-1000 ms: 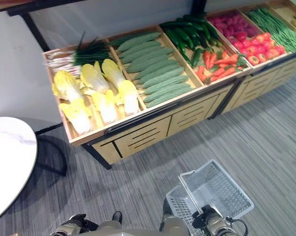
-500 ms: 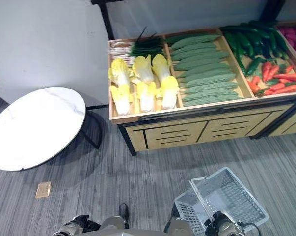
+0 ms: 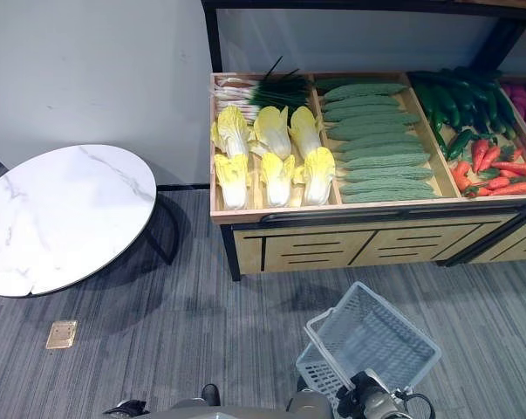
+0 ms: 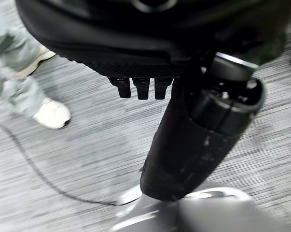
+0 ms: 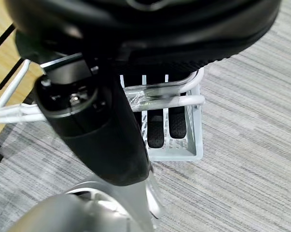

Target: Get the vegetables into the basket

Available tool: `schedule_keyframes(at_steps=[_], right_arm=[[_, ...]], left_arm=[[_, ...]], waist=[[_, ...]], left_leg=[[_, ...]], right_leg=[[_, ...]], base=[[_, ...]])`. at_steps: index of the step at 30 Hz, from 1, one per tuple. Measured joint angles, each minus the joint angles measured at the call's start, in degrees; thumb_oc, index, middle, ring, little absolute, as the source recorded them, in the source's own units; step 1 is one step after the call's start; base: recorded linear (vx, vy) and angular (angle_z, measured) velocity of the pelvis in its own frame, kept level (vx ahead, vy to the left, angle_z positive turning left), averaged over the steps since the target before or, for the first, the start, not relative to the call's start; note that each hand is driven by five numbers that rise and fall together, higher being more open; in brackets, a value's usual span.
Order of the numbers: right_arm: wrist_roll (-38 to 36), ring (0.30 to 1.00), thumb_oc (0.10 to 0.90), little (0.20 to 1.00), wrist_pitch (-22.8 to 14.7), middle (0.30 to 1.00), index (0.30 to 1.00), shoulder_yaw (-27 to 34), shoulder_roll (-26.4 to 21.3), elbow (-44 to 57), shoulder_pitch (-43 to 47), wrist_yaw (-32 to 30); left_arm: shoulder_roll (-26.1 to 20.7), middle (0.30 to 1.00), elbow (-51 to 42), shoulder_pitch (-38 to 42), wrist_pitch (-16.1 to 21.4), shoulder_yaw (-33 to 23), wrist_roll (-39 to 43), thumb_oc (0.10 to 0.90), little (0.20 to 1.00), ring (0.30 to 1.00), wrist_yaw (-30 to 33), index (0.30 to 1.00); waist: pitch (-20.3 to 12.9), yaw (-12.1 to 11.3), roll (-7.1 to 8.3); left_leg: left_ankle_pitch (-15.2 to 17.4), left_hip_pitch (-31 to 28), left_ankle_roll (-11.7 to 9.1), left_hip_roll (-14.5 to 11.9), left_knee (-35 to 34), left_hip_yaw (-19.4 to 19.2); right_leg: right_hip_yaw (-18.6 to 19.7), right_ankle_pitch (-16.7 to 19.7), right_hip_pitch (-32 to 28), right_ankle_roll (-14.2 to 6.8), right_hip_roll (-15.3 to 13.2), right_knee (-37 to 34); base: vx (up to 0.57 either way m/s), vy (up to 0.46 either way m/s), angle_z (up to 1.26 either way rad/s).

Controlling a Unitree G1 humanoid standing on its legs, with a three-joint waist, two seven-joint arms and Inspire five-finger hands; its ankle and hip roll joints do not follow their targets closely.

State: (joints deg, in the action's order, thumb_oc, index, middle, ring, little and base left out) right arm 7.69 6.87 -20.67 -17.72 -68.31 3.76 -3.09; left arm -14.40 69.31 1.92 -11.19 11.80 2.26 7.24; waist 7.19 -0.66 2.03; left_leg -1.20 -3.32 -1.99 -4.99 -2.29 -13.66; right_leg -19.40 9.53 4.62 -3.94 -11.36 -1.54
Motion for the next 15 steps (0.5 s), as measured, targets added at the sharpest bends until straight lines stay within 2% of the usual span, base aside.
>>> schedule_keyframes(at_steps=[3, 6, 8, 9, 10, 11, 12, 15], right_arm=[[0.48, 0.300, 0.400, 0.300, 0.02, 0.300, 0.300, 0.06, -0.23, 0.55, 0.11, -0.38], [0.48, 0.300, 0.400, 0.300, 0.11, 0.300, 0.300, 0.11, -0.33, 0.73, -0.08, -0.67], [0.51, 0.300, 0.400, 0.300, -0.01, 0.300, 0.300, 0.92, -0.38, 2.38, -1.11, -0.65], [0.53, 0.300, 0.400, 0.300, -0.04, 0.300, 0.300, 1.57, -0.37, 2.54, -1.70, -0.59], [0.53, 0.300, 0.400, 0.300, -0.05, 0.300, 0.300, 1.81, -0.35, 2.54, -2.04, -0.59], [0.67, 0.300, 0.400, 0.300, -0.04, 0.300, 0.300, 1.90, -0.34, 2.72, -2.07, -0.52], [0.89, 0.300, 0.400, 0.300, -0.16, 0.300, 0.300, 2.38, -0.28, 2.87, -2.39, -0.38], [0.94, 0.300, 0.400, 0.300, -0.06, 0.300, 0.300, 2.54, -0.34, 2.92, -2.17, -0.14]], left_arm=[[-0.90, 1.000, -7.11, -1.42, 0.26, -0.16, 2.55, 0.900, 1.000, 1.000, 0.11, 1.000], [-0.42, 1.000, -17.11, -2.53, 3.02, -0.23, 6.38, 0.900, 1.000, 1.000, -0.06, 1.000], [-0.24, 1.000, -33.11, -6.70, 2.86, -0.17, 10.99, 0.900, 1.000, 1.000, -0.50, 1.000], [-0.08, 1.000, -37.91, -7.32, 3.69, -0.04, 12.52, 0.900, 1.000, 1.000, -1.17, 1.000], [0.30, 1.000, -39.71, -7.28, 5.11, -0.04, 13.07, 0.900, 1.000, 1.000, -1.43, 1.000], [0.23, 1.000, -43.19, -7.06, 4.57, -0.18, 13.81, 0.900, 1.000, 1.000, -1.42, 1.000], [-0.39, 1.000, -48.61, -7.46, 5.55, -0.49, 14.79, 0.900, 1.000, 1.000, -1.40, 1.000], [-1.05, 1.000, -54.25, -5.09, 5.61, -1.99, 15.57, 0.900, 1.000, 1.000, -1.30, 1.000]], waist=[[0.00, -0.15, 0.00], [-0.07, -0.09, 0.14], [0.00, 0.05, 0.44], [-0.06, -0.05, 0.53], [-0.08, -0.06, 0.54], [-0.01, 0.06, 0.56], [-0.12, 0.28, 0.54], [-0.18, 0.80, 0.37]], left_leg=[[-0.04, -0.74, -0.06, -0.01, -0.54, -0.81], [-0.18, -1.27, -0.29, -0.01, -0.79, -0.99], [-0.44, -1.63, -0.66, -0.16, -1.40, -1.06], [-0.61, -1.71, -0.76, -0.22, -1.63, -1.02], [-0.67, -1.81, -0.83, -0.29, -1.64, -0.98], [-0.68, -2.15, -0.85, -0.37, -1.69, -1.01], [-0.76, -2.33, -0.98, -0.59, -1.79, -1.02], [-0.86, -3.00, -1.16, -0.97, -2.02, -1.13]], right_leg=[[0.49, 1.01, -0.80, 0.03, 0.47, -1.90], [0.47, 1.24, -1.89, -0.61, 0.69, -3.37], [0.55, 1.37, -1.93, -0.56, 0.92, -3.38], [0.51, 1.39, -1.94, -0.56, 1.01, -3.38], [0.46, 1.39, -2.08, -0.56, 1.06, -3.38], [0.50, 1.39, -2.34, -0.55, 1.15, -3.42], [0.47, 1.38, -2.66, -0.56, 1.34, -3.42], [0.59, 1.36, -2.87, -0.55, 1.52, -3.52]], base=[[-0.01, 0.026, -0.13], [-0.01, 0.011, -0.03], [-0.01, 0.004, -0.02], [0.00, 0.000, 0.00], [0.00, 0.000, 0.00], [0.00, 0.000, 0.00], [0.01, 0.001, -0.05], [0.02, -0.003, -0.05]])
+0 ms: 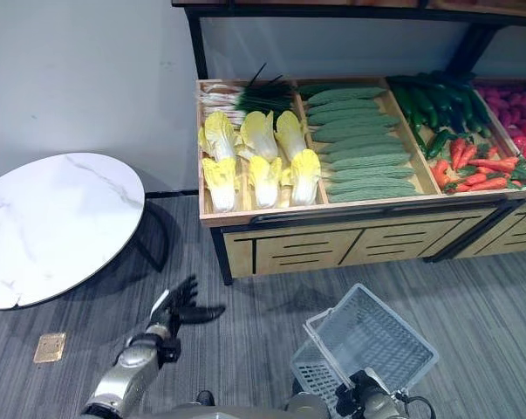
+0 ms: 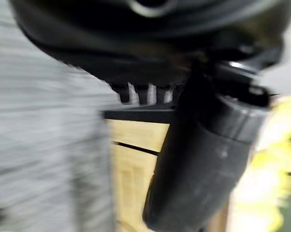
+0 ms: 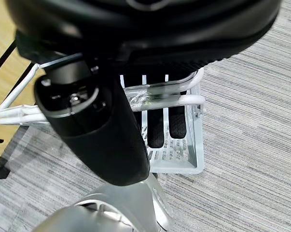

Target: Get the vegetables into the basket

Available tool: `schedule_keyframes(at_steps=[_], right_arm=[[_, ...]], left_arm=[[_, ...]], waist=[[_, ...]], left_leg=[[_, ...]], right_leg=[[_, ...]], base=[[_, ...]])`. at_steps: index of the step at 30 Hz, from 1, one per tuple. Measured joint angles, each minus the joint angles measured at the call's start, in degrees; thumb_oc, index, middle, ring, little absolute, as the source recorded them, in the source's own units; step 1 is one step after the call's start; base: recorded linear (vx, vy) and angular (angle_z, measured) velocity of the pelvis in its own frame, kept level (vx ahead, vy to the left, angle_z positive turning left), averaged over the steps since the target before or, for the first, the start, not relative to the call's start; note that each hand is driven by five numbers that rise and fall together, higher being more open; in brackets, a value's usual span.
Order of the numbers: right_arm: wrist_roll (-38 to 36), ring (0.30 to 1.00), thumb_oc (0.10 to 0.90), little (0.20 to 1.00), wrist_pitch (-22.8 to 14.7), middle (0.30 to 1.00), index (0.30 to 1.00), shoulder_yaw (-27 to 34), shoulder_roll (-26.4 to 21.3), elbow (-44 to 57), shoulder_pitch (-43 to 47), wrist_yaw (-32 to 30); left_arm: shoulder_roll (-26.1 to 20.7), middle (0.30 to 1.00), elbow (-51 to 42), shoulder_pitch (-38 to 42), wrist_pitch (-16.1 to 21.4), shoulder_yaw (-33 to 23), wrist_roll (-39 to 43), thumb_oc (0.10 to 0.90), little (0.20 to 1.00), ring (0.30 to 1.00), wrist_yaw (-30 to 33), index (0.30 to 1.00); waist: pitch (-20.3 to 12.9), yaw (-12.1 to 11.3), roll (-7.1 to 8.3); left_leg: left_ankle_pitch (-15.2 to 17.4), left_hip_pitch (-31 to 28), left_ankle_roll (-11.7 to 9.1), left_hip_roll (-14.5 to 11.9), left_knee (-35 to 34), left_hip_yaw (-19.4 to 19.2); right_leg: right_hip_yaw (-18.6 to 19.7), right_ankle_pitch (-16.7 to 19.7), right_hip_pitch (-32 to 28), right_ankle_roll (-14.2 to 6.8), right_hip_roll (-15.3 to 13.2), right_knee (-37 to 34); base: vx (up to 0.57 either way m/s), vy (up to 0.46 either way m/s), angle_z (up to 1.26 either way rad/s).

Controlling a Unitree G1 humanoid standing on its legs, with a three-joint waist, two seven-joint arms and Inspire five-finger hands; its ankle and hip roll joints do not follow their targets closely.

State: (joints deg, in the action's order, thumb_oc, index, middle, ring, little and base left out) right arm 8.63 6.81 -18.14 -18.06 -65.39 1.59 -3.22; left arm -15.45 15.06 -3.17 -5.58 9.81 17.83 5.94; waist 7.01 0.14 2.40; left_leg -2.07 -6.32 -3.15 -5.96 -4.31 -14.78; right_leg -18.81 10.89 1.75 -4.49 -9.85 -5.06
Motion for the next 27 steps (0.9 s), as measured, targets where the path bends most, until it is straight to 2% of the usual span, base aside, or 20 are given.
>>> schedule_keyframes(at_steps=[3, 7, 11, 15, 19, 24, 27], right_arm=[[0.04, 0.300, 0.400, 0.300, 0.00, 0.300, 0.300, 0.06, 0.02, 0.01, 0.05, 0.61], [0.59, 0.300, 0.400, 0.300, 0.06, 0.300, 0.300, -0.23, 0.12, -0.05, 0.14, 0.81], [1.49, 0.300, 0.400, 0.300, 0.02, 0.300, 0.300, -0.28, 0.15, -0.17, 0.21, 0.77], [2.28, 0.300, 0.400, 0.300, -0.13, 0.300, 0.300, -1.38, 0.10, -1.28, 1.29, 0.71], [2.80, 0.300, 0.400, 0.300, -0.17, 0.300, 0.300, -2.58, -0.37, -2.02, 2.05, 0.72], [4.57, 0.300, 0.400, 0.300, -0.34, 0.300, 0.300, -4.95, -1.53, -2.64, 4.16, 0.29], [5.06, 0.300, 0.400, 0.300, -0.71, 0.300, 0.300, -6.57, -1.80, -2.47, 5.37, 0.09]], left_arm=[[-2.06, 1.000, -6.40, -0.10, -0.69, -0.70, 0.24, 0.900, 1.000, 1.000, 0.09, 1.000], [-3.30, 1.000, -10.02, 2.98, -0.31, -1.60, 0.19, 0.900, 1.000, 1.000, 0.32, 1.000], [-3.44, 1.000, -11.37, 6.95, -0.52, -1.42, 0.07, 0.900, 1.000, 1.000, 1.27, 1.000], [-6.15, 1.000, -11.37, 12.80, -0.71, -0.86, -3.32, 0.900, 1.000, 1.000, 2.01, 1.000], [-6.38, 1.000, -10.55, 19.78, -0.57, -0.45, -4.56, 0.900, 1.000, 1.000, 4.25, 1.000], [-7.06, 1.000, 2.59, 33.75, -0.20, 5.06, -6.62, 0.900, 1.000, 1.000, 7.87, 1.000], [-6.83, 1.000, 7.42, 35.49, -0.19, 7.13, -6.54, 0.900, 1.000, 1.000, 8.31, 1.000]], waist=[[-0.01, 0.53, -0.04], [-0.27, 0.89, -0.60], [-0.48, 1.73, -0.96], [-0.87, 3.04, -1.64], [-1.76, 4.04, -3.05], [-3.62, 6.49, -6.04], [-3.47, 8.50, -7.03]], left_leg=[[-0.09, -0.32, -0.11, -0.30, -0.36, -0.26], [-0.04, -2.09, -0.23, -0.72, -0.68, -1.88], [-0.04, -2.31, -0.24, -0.84, -0.68, -2.37], [0.01, -2.38, -0.28, -0.94, -0.70, -2.99], [0.09, -2.25, -0.39, -0.96, -0.71, -3.22], [-0.05, 0.77, -0.59, -0.94, -0.69, -4.52], [-0.10, 2.03, -0.64, -1.30, -0.69, -6.38]], right_leg=[[0.29, -0.05, 0.00, 0.08, 0.40, -0.07], [1.49, -0.21, -0.67, 0.31, 1.01, -0.19], [1.91, -0.20, -0.61, 0.33, 1.22, -0.20], [2.44, -0.19, -0.39, 0.35, 1.39, -0.20], [2.69, -0.17, -0.09, 0.38, 1.44, -0.21], [3.57, 0.14, 3.70, 0.51, 1.61, -0.19], [5.50, 0.70, 6.45, 1.16, 2.48, -0.20]], base=[[0.02, -0.008, -0.05], [0.02, -0.010, -0.15], [0.01, -0.017, -0.07], [0.02, -0.010, -0.08], [0.00, -0.005, -0.02], [-0.03, -0.005, -0.12], [0.00, -0.020, -0.38]])
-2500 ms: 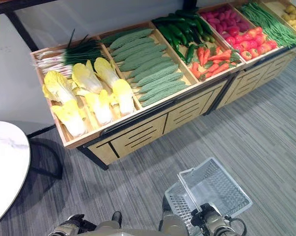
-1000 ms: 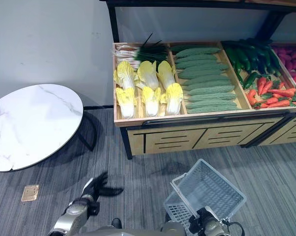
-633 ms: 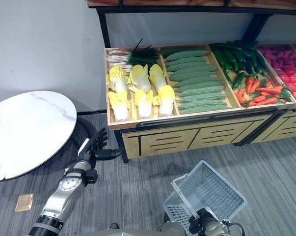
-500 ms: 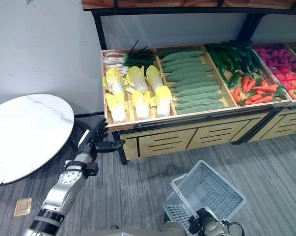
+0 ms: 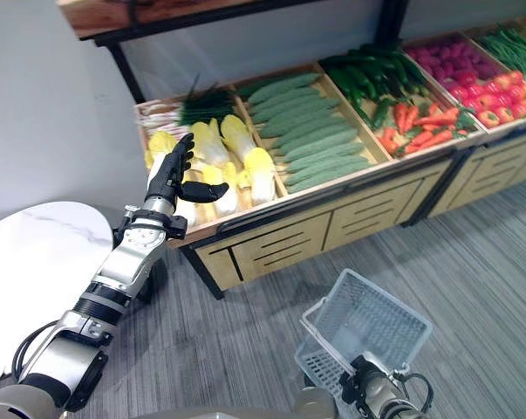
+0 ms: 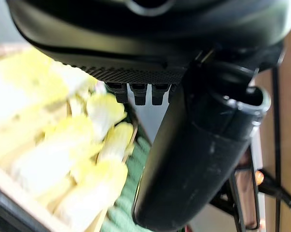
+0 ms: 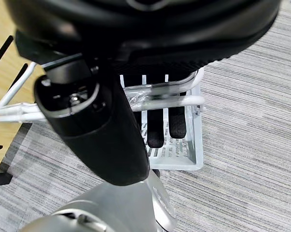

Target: Get the vegetables into the basket

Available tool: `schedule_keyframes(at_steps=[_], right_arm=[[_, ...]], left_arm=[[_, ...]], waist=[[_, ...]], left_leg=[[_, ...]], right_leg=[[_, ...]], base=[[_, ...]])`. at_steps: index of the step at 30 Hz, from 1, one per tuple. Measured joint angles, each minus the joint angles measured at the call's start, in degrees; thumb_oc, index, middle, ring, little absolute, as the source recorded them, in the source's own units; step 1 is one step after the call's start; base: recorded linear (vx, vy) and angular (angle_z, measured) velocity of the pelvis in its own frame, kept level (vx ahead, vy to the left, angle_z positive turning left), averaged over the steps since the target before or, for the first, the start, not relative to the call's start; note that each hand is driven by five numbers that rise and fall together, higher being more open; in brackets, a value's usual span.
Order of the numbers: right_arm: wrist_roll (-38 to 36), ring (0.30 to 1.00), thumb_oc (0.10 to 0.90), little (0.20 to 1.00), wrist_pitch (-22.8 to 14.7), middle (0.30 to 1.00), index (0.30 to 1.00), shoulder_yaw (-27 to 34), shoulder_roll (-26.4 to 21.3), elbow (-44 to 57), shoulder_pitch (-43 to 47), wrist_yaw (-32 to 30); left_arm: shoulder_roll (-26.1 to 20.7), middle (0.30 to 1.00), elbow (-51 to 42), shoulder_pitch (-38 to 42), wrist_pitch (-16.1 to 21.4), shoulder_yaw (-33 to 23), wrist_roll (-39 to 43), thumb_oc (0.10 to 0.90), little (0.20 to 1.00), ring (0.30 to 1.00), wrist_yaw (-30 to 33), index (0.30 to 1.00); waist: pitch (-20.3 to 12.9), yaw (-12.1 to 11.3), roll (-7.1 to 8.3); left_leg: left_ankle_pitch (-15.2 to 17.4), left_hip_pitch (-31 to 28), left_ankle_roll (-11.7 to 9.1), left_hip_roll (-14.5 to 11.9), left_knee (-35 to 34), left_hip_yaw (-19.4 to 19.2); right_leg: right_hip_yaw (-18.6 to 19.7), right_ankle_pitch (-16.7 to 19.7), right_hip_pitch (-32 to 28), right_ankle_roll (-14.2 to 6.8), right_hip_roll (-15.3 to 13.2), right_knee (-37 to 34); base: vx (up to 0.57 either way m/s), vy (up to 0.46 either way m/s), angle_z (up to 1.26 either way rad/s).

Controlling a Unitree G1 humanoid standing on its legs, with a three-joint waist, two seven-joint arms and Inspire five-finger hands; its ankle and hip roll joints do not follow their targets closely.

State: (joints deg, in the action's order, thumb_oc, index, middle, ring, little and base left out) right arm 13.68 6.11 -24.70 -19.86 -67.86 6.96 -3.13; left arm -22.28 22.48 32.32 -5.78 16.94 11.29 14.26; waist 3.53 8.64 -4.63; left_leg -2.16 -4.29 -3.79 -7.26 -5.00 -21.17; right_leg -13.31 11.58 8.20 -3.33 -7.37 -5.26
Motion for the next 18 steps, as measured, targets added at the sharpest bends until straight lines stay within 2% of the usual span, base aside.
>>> schedule_keyframes(at_steps=[1, 2, 4, 7, 12, 18], right_arm=[[0.04, 0.300, 0.400, 0.300, -0.07, 0.300, 0.300, -0.68, -0.12, -0.03, 0.06, -0.22], [0.04, 0.300, 0.400, 0.300, -0.59, 0.300, 0.300, -0.88, -0.17, -0.02, 1.70, -0.91], [-0.01, 0.300, 0.400, 0.300, -0.96, 0.300, 0.300, -0.86, -0.24, 0.08, 2.22, -1.12], [-0.04, 0.300, 0.400, 0.300, -0.92, 0.300, 0.300, -1.01, -1.45, -0.12, 2.29, -1.38], [-0.81, 0.300, 0.400, 0.300, -0.85, 0.300, 0.300, -1.00, -3.11, -0.01, 2.47, -2.16], [-1.27, 0.300, 0.400, 0.300, -0.89, 0.300, 0.300, -0.96, -3.33, -0.36, 3.72, -2.68]], left_arm=[[-0.20, 1.000, 3.21, 1.34, 0.27, 1.17, 0.12, 0.900, 1.000, 1.000, 0.31, 1.000], [-0.88, 1.000, 14.56, 7.68, 0.32, 2.67, 2.83, 0.900, 1.000, 1.000, 1.77, 1.000], [-2.12, 1.000, 17.48, 9.19, -0.23, 3.32, 3.35, 0.900, 1.000, 1.000, 2.18, 1.000], [-3.11, 1.000, 18.76, 11.08, -0.76, 4.89, 3.30, 0.900, 1.000, 1.000, 2.39, 1.000], [-5.69, 1.000, 24.94, 15.62, -0.68, 5.90, 3.29, 0.900, 1.000, 1.000, 4.26, 1.000], [-9.32, 1.000, 25.31, 17.91, -0.52, 5.50, 3.51, 0.900, 1.000, 1.000, 6.33, 1.000]], waist=[[-0.05, 0.80, -0.31], [0.19, 1.54, -1.47], [0.50, 2.48, -2.12], [1.57, 2.92, -4.02], [2.47, 2.68, -5.01], [3.98, 2.24, -4.91]], left_leg=[[0.00, 0.57, 0.00, -0.02, 0.00, -0.16], [-0.09, 3.69, -0.25, 0.09, -0.01, -2.27], [-0.12, 4.92, -0.24, 0.23, -0.01, -3.10], [-0.27, 5.73, -0.24, -0.03, 0.00, -3.01], [-0.53, 6.16, -0.29, -0.64, 0.00, -2.95], [-0.81, 6.89, -0.71, -1.35, 0.01, -2.91]], right_leg=[[0.40, -0.04, 1.06, 0.02, 0.33, -0.01], [1.01, 0.05, 5.08, -0.01, 0.09, 0.09], [0.81, 0.96, 6.89, 0.10, -0.03, 0.18], [1.43, 1.48, 8.19, 0.76, 0.73, 0.32], [3.36, 1.35, 9.92, 0.68, 1.84, 0.30], [3.67, 1.24, 10.93, 0.82, 2.60, 0.31]], base=[[0.01, -0.030, -0.51], [0.02, -0.025, -0.48], [0.01, -0.009, -0.38], [0.01, -0.023, -0.18], [0.02, -0.044, -0.24], [0.02, -0.042, -0.07]])
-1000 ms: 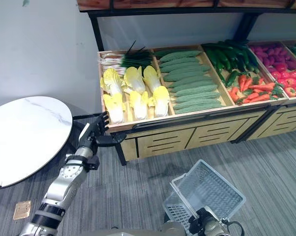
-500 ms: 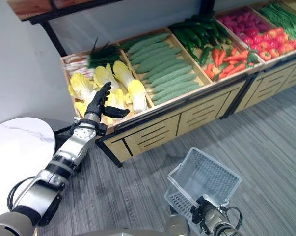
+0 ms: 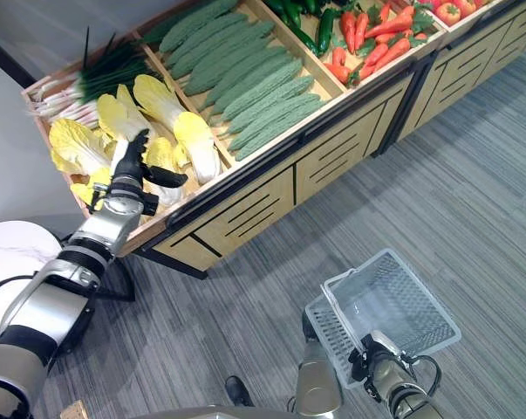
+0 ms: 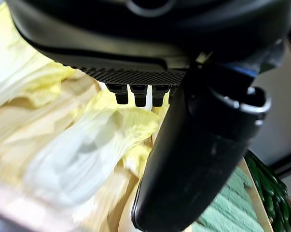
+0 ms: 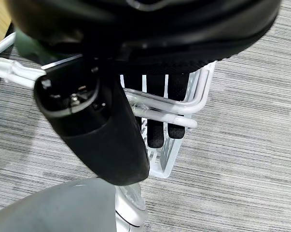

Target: Get the vegetables into the basket

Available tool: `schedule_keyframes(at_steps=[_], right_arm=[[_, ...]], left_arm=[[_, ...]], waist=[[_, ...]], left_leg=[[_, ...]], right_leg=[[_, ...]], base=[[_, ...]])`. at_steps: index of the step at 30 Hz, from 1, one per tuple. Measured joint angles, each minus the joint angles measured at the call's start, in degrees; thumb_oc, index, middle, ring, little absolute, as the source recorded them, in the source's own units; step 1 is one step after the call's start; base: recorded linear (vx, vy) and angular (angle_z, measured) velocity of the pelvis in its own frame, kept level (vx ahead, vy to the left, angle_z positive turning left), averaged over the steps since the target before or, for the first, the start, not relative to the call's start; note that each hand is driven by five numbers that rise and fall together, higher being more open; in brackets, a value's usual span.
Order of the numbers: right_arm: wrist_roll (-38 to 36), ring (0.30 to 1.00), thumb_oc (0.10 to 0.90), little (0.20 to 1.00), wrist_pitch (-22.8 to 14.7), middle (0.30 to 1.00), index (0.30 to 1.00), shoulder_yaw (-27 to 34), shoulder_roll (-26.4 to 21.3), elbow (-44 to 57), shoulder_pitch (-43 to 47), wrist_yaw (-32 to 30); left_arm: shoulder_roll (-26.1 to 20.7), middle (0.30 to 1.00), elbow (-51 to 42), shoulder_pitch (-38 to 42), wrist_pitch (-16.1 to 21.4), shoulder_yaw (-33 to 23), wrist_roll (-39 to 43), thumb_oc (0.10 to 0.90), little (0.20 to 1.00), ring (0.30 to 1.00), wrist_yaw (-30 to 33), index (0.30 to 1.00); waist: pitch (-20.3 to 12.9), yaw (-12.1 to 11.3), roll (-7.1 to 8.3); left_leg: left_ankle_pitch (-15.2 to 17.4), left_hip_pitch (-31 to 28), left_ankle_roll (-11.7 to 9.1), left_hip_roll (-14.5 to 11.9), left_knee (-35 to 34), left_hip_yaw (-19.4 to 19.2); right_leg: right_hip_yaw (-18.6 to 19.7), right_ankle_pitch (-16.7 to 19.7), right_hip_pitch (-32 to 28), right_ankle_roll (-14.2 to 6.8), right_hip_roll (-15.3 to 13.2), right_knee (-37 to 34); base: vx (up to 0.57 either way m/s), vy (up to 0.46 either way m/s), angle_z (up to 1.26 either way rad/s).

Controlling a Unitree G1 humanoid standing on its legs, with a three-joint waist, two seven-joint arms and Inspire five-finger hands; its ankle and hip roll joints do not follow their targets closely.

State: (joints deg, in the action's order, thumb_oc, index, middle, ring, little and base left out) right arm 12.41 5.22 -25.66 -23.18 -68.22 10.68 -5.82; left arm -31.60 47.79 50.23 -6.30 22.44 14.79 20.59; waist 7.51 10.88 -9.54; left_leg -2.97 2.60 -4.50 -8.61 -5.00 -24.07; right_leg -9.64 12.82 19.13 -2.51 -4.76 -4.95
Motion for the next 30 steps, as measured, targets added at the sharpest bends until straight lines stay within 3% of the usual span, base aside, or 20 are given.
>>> schedule_keyframes(at_steps=[9, 18, 25, 30], right_arm=[[0.08, 0.300, 0.400, 0.300, -0.28, 0.300, 0.300, -0.07, 0.09, -0.24, 0.14, -0.32], [0.16, 0.300, 0.400, 0.300, -0.27, 0.300, 0.300, 0.06, 0.35, -0.76, 0.11, -0.42], [0.66, 0.300, 0.400, 0.300, 0.01, 0.300, 0.300, -0.08, 0.93, -1.10, 0.09, -0.66], [0.75, 0.300, 0.400, 0.300, 0.34, 0.300, 0.300, -1.71, 1.04, -0.98, 0.09, -1.11]], left_arm=[[-0.03, 1.000, -8.21, -0.11, 0.52, -0.67, 0.98, 0.900, 1.000, 1.000, 2.19, 1.000], [0.36, 1.000, -14.44, -1.68, 1.07, -5.43, 0.40, 0.900, 1.000, 1.000, 6.53, 1.000], [4.02, 1.000, -8.49, -3.46, 0.72, -8.57, 1.56, 0.900, 1.000, 1.000, 9.86, 1.000], [7.92, 1.000, 2.10, -2.19, 0.43, -8.70, 11.26, 0.900, 1.000, 1.000, 9.00, 1.000]], waist=[[1.84, -2.14, 0.66], [3.51, -2.35, 1.02], [3.63, -2.37, 1.19], [3.63, -1.97, 1.19]], left_leg=[[-0.40, -1.02, -0.59, -0.56, 0.00, 1.05], [-0.54, -2.03, -0.83, -0.50, -0.01, 3.25], [-0.51, -2.02, -0.82, -0.51, -0.02, 3.95], [-0.47, -2.16, -0.83, -0.46, -0.03, 3.83]], right_leg=[[-1.17, -0.22, -1.68, 0.29, 0.36, 0.00], [-3.21, -0.42, -4.09, 0.36, -0.31, -0.02], [-3.76, -0.44, -4.47, 0.42, -0.47, -0.03], [-3.54, -0.35, -4.49, 0.46, -0.37, -0.02]], base=[[0.03, -0.005, 0.06], [-0.01, 0.024, 0.13], [0.00, 0.015, 0.06], [-0.01, 0.009, -0.02]])
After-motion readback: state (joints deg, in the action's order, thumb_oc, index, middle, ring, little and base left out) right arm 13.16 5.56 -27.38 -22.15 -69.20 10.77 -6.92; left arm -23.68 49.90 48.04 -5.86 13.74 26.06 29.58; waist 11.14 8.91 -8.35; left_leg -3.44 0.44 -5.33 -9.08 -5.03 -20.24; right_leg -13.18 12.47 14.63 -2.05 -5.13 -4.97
